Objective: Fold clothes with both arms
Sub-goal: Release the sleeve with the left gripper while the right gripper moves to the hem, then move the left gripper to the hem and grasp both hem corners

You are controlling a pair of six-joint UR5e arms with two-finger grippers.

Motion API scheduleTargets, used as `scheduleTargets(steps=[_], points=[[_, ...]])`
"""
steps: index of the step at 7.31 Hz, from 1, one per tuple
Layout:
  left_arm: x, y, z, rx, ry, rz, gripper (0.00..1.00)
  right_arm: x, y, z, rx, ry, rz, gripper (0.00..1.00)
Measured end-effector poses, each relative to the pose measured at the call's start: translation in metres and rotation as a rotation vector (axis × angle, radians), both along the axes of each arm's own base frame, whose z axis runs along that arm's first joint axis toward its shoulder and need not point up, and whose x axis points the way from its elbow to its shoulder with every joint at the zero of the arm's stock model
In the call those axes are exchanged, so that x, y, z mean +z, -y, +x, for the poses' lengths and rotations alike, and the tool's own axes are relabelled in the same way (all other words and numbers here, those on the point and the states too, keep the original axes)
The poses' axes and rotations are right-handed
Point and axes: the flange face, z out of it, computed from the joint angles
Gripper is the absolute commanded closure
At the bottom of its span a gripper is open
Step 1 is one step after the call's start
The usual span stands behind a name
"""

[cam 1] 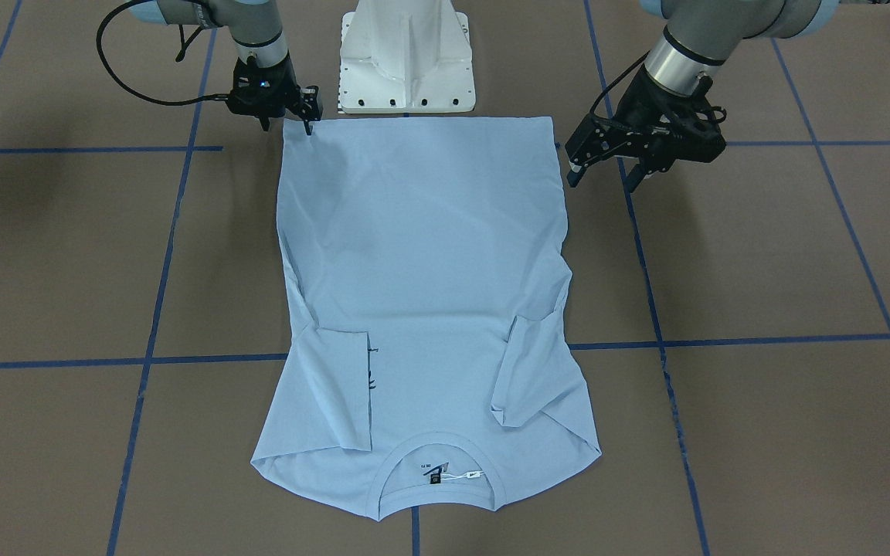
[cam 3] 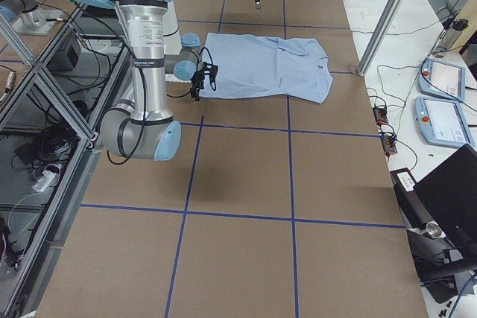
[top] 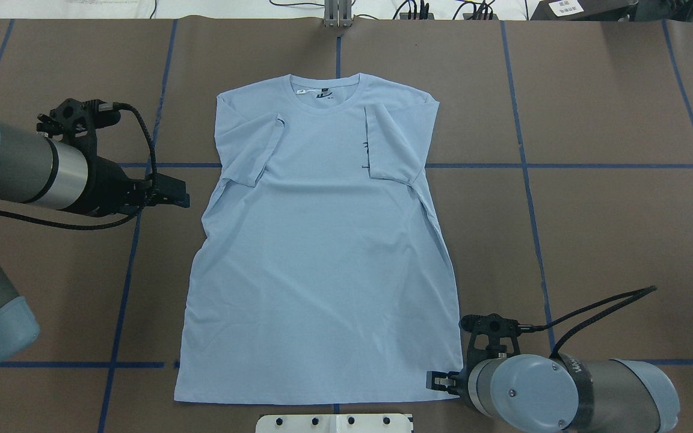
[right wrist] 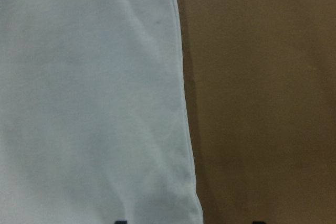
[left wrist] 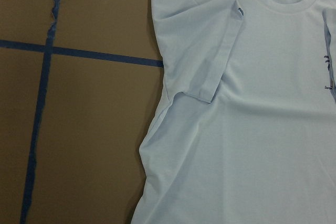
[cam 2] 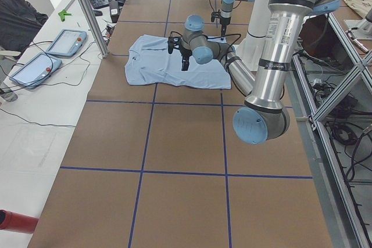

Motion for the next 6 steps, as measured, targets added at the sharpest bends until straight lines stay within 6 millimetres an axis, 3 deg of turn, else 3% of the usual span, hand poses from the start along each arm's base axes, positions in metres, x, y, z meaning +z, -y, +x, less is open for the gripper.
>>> scheduleTargets(steps=[1, 3, 6], points=[[0.0011, 0.0002, 0.0002, 0.0, 0.002, -0.001, 0.0, -0.0003, -0.0002, 0.0005, 0.0, 0.001, 0.0, 0.72], [0.0015, 0.0004, 0.0004, 0.0, 0.003, -0.002, 0.0, -0.0003, -0.0007, 0.0006, -0.002, 0.001, -0.001, 1.0], [0.0025, 0.0005, 0.0006, 0.0, 0.004, -0.003, 0.0, -0.002, -0.0005, 0.0013, -0.001, 0.005, 0.001, 1.0]])
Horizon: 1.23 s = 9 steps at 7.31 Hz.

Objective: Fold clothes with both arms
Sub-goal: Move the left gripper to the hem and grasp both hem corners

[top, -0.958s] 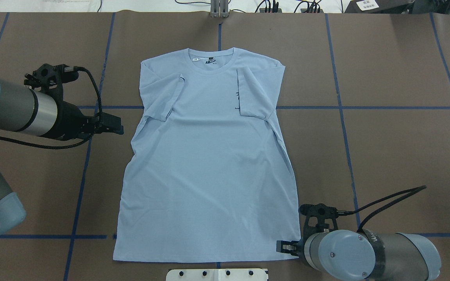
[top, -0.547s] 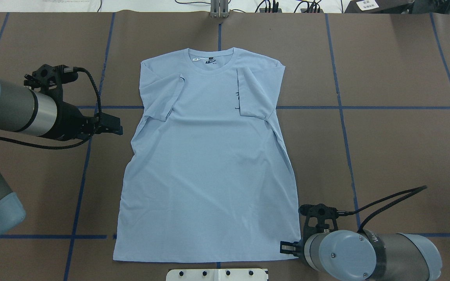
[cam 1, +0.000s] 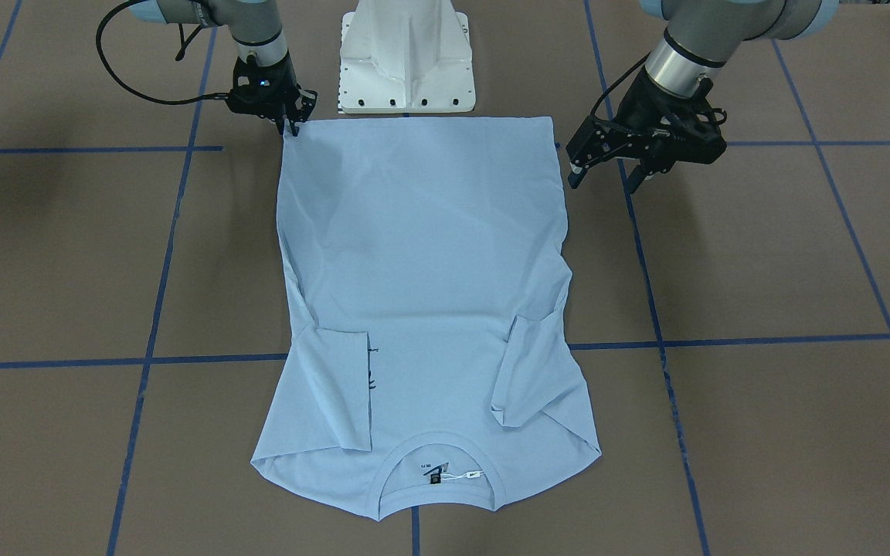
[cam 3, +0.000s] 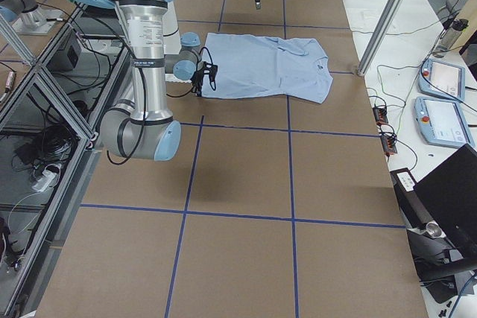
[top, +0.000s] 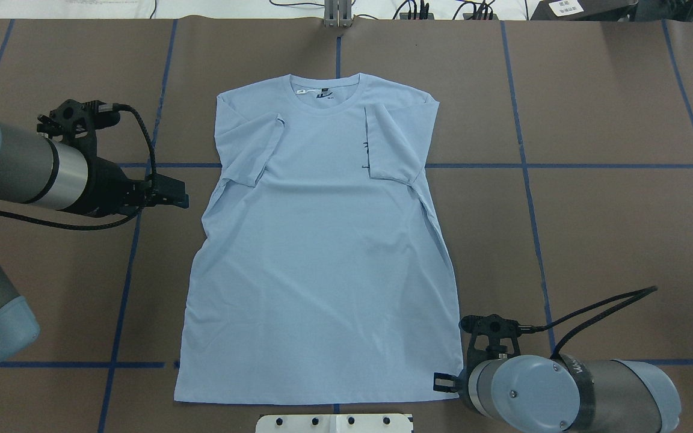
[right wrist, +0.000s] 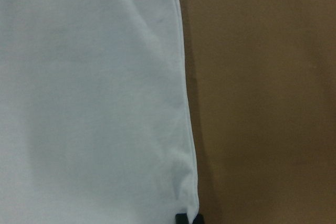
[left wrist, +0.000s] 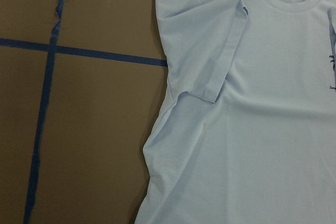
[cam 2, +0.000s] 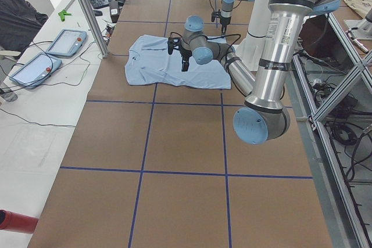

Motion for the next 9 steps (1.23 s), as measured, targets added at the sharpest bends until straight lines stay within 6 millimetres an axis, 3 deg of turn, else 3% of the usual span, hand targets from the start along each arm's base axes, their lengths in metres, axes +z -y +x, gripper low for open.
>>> scheduleTargets(steps=[2, 3, 6, 7, 9], points=[[0.001, -0.003, 0.005, -0.007, -0.006, -0.031, 0.0, -0.014, 0.001, 0.01, 0.008, 0.032, 0.0, 1.0], [0.004, -0.019, 0.022, -0.023, -0.017, -0.108, 0.0, -0.027, 0.002, 0.019, 0.016, 0.061, -0.003, 1.0], [0.028, -0.126, 0.111, -0.059, 0.025, -0.302, 0.01, -0.044, 0.009, 0.032, 0.034, 0.103, -0.004, 1.0], [0.038, -0.161, 0.131, -0.06, 0.05, -0.33, 0.01, -0.047, 0.01, 0.032, 0.035, 0.109, -0.004, 1.0], [0.06, -0.197, 0.143, -0.059, 0.101, -0.343, 0.03, -0.051, 0.012, 0.032, 0.038, 0.12, -0.004, 1.0]])
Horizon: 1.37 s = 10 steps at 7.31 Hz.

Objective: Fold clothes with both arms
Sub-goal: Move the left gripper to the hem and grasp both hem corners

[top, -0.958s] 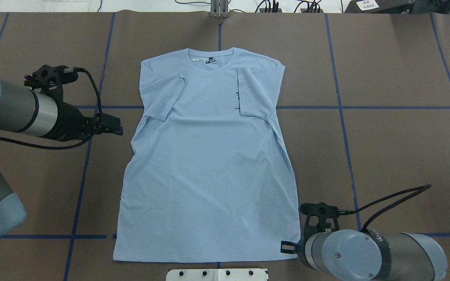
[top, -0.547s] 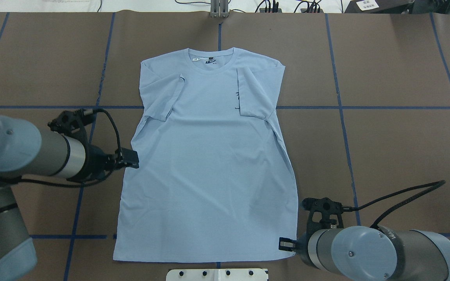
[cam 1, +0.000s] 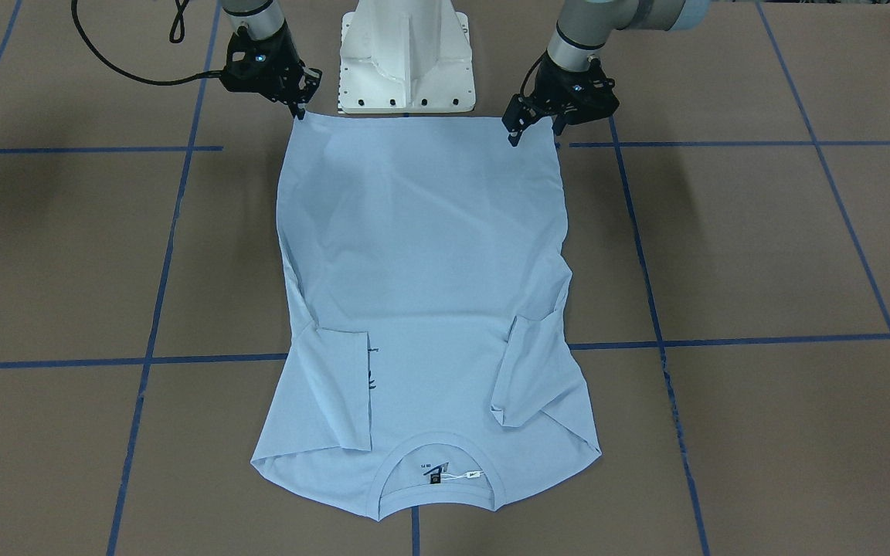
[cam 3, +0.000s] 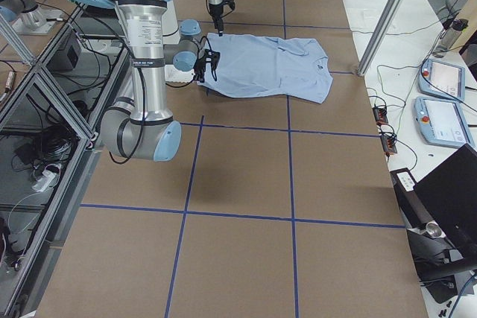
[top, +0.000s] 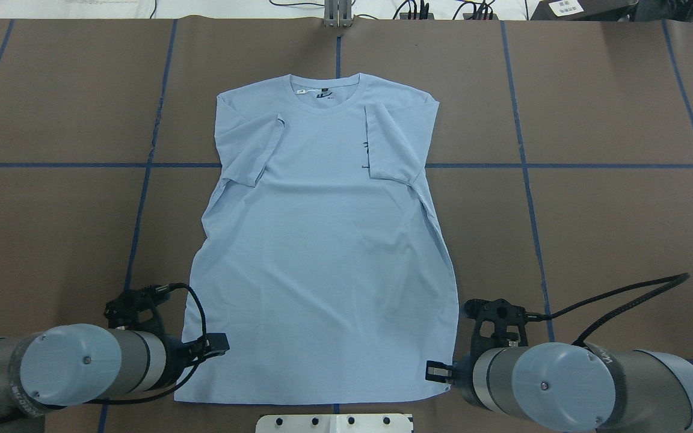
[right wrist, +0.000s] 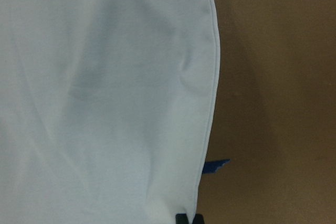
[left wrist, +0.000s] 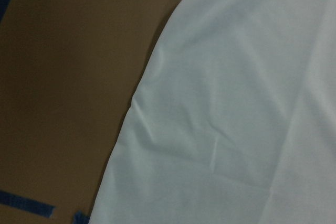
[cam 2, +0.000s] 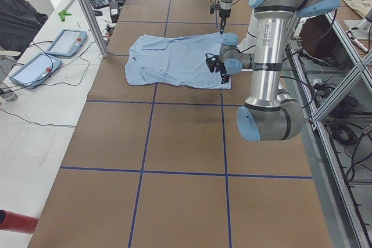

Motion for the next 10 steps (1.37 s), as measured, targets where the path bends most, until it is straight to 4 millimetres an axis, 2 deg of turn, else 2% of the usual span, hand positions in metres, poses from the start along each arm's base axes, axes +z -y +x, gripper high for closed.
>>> scheduleTargets(steps=[3, 6, 9, 10], points=[[0.018, -0.021, 0.005, 0.025, 0.055, 0.0, 0.07, -0.002, 0.002, 0.001, 0.003, 0.004, -0.001, 1.0], [0.023, -0.031, 0.01, 0.043, 0.088, -0.003, 0.27, -0.002, 0.005, 0.002, 0.004, 0.005, -0.007, 1.0], [0.027, -0.034, 0.012, 0.051, 0.104, -0.006, 0.66, -0.002, 0.009, 0.005, 0.006, 0.006, -0.014, 1.0], [0.027, -0.034, 0.012, 0.051, 0.105, -0.006, 0.82, -0.002, 0.011, 0.006, 0.007, 0.006, -0.018, 1.0]])
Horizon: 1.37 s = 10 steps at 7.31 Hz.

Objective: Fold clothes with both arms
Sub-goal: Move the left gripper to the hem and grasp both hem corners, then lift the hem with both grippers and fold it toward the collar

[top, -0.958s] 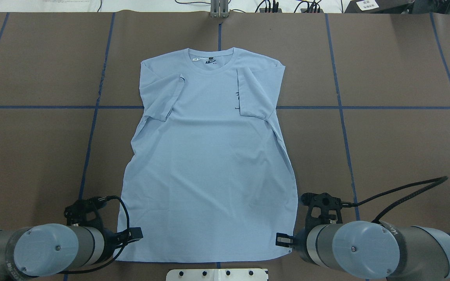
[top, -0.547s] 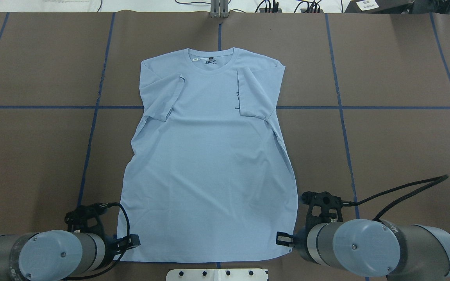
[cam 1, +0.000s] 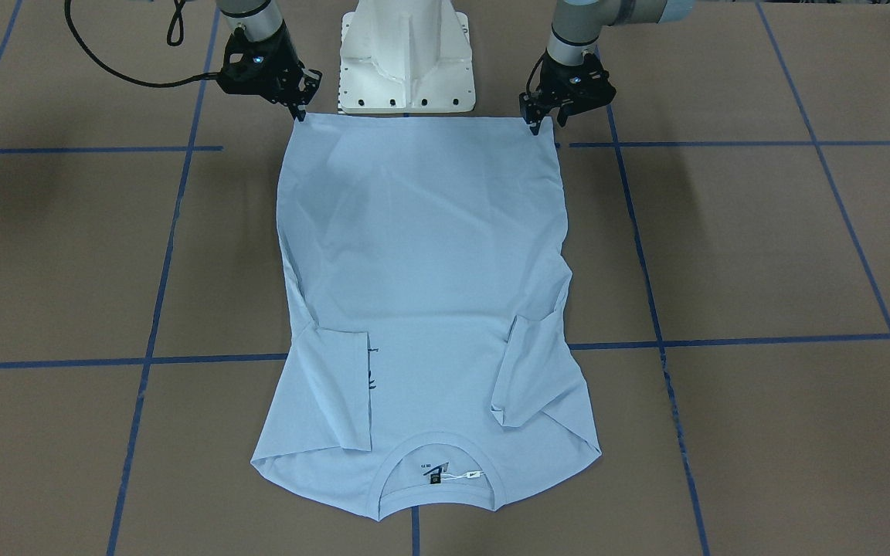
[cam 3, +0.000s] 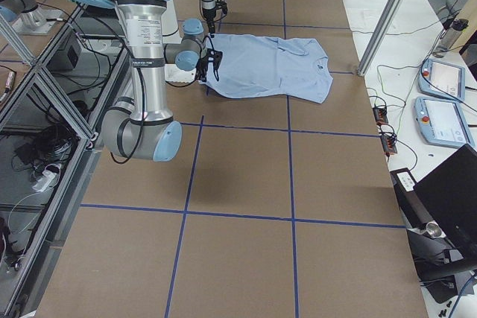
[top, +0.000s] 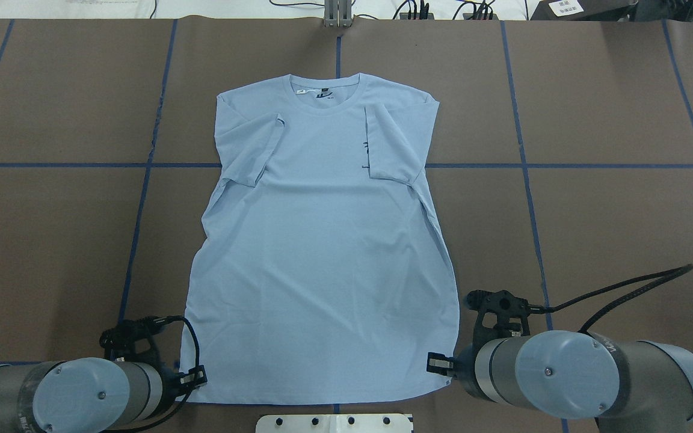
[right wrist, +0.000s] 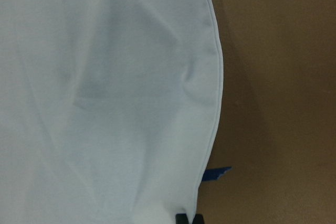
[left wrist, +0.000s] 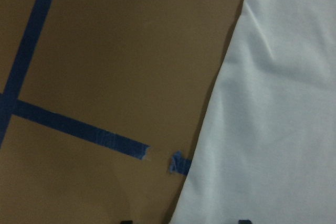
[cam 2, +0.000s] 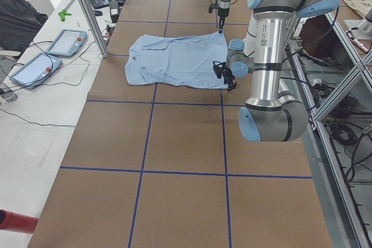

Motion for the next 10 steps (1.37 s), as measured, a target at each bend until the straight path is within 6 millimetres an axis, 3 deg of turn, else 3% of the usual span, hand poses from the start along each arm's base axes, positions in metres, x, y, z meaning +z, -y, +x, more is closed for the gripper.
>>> scheduleTargets(steps=[1, 5, 8, 10], points=[[0.0, 0.0, 0.0, 0.0, 0.0, 0.0, 0.99, 0.0, 0.001, 0.001, 0.001, -0.001, -0.002, 1.0], [-0.016, -0.001, -0.008, 0.004, -0.018, 0.002, 1.0, 0.003, 0.009, 0.007, 0.006, -0.004, -0.015, 1.0], [-0.055, -0.004, -0.037, 0.054, -0.024, 0.041, 1.0, 0.0, 0.014, 0.029, -0.021, 0.008, -0.047, 1.0], [-0.088, -0.011, -0.064, 0.132, -0.061, 0.09, 1.0, -0.01, -0.001, 0.063, -0.089, 0.041, -0.09, 1.0]])
